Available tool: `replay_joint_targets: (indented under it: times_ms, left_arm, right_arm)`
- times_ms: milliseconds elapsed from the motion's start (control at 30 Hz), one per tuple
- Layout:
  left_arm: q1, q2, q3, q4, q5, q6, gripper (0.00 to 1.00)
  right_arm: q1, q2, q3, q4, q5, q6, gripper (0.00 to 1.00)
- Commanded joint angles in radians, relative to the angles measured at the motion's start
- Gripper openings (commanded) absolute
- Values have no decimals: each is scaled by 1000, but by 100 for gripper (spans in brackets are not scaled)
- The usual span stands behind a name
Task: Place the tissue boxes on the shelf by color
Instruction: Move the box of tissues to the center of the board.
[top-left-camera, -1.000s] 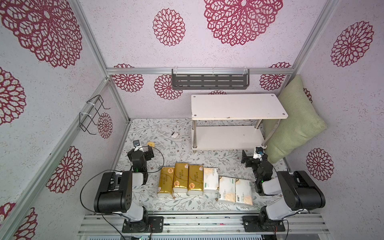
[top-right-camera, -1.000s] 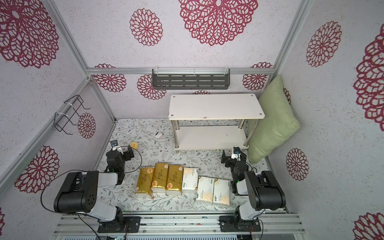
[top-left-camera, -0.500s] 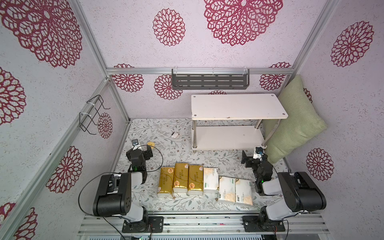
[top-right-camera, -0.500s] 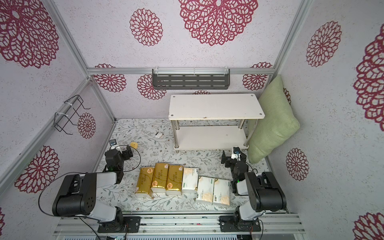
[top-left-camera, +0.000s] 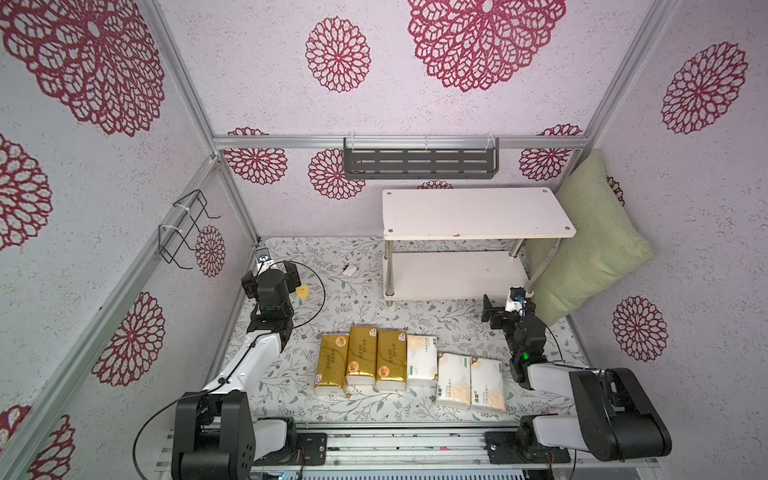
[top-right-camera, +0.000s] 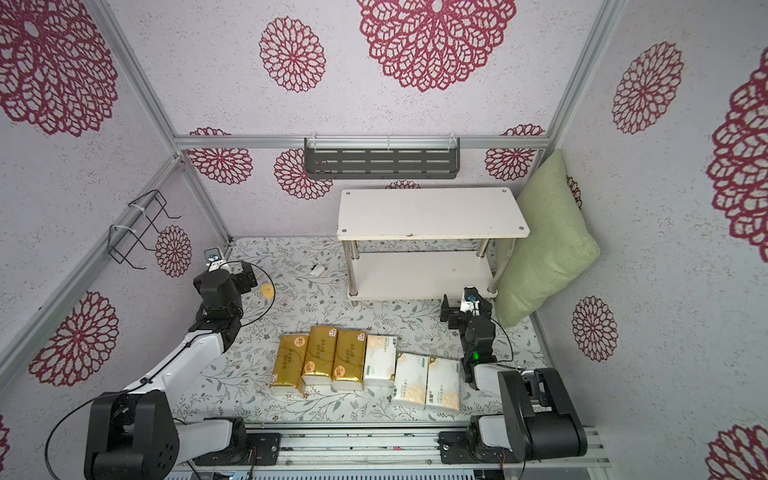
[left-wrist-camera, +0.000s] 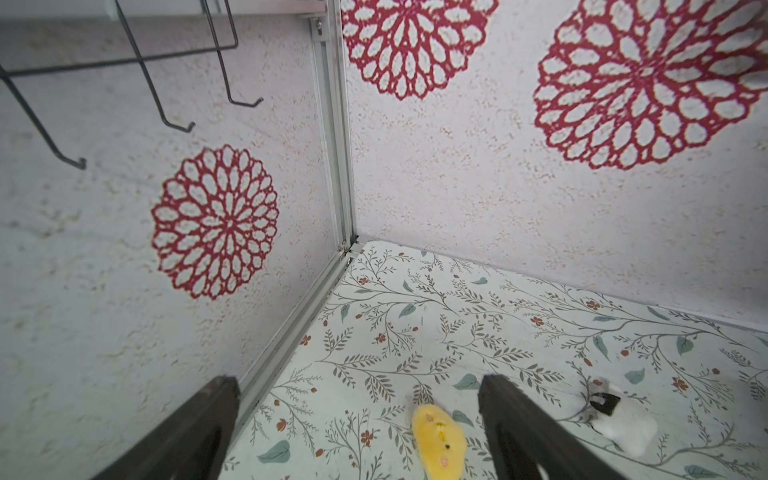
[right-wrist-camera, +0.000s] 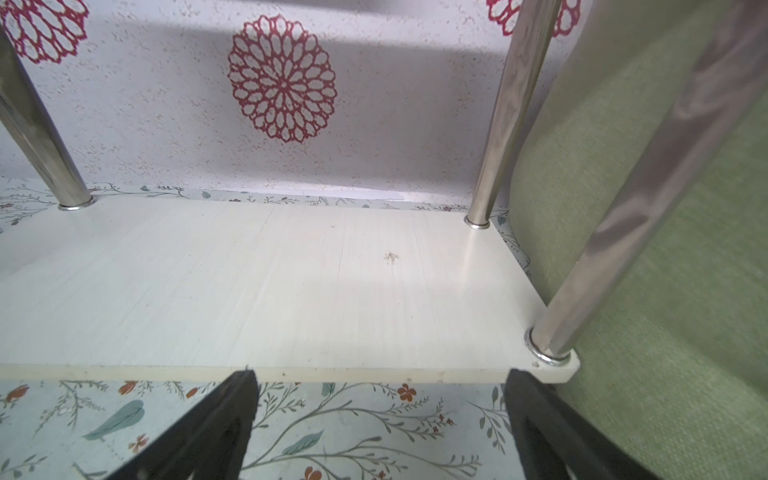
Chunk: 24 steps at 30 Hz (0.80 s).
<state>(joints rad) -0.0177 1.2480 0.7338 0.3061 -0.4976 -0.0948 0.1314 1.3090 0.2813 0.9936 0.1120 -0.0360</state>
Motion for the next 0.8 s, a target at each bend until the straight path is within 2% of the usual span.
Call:
replay_joint_targets:
  times_ms: [0, 100, 200, 400, 567, 767]
  left_arm:
    - [-10, -17, 41, -146, -77, -9, 97]
    - [-4, 32, 146, -334, -169, -106, 97]
    - [-20, 79, 216, -424, -239, -128, 97]
    - [-34, 106, 324, -569, -233, -260, 97]
    - [-48, 138, 416, -734, -255, -353, 97]
    - [-100, 149, 449, -838, -271, -413, 97]
  right_arm:
    - [35, -62, 103, -264, 61, 17, 99]
    - [52, -93, 162, -458, 36, 85, 99]
    - [70, -118, 210, -633, 9, 165, 99]
    - [91, -113, 352, -1058, 38, 323, 99]
    - [102, -170, 364, -1228, -23, 427, 99]
    - [133, -212, 403, -1411, -63, 481, 99]
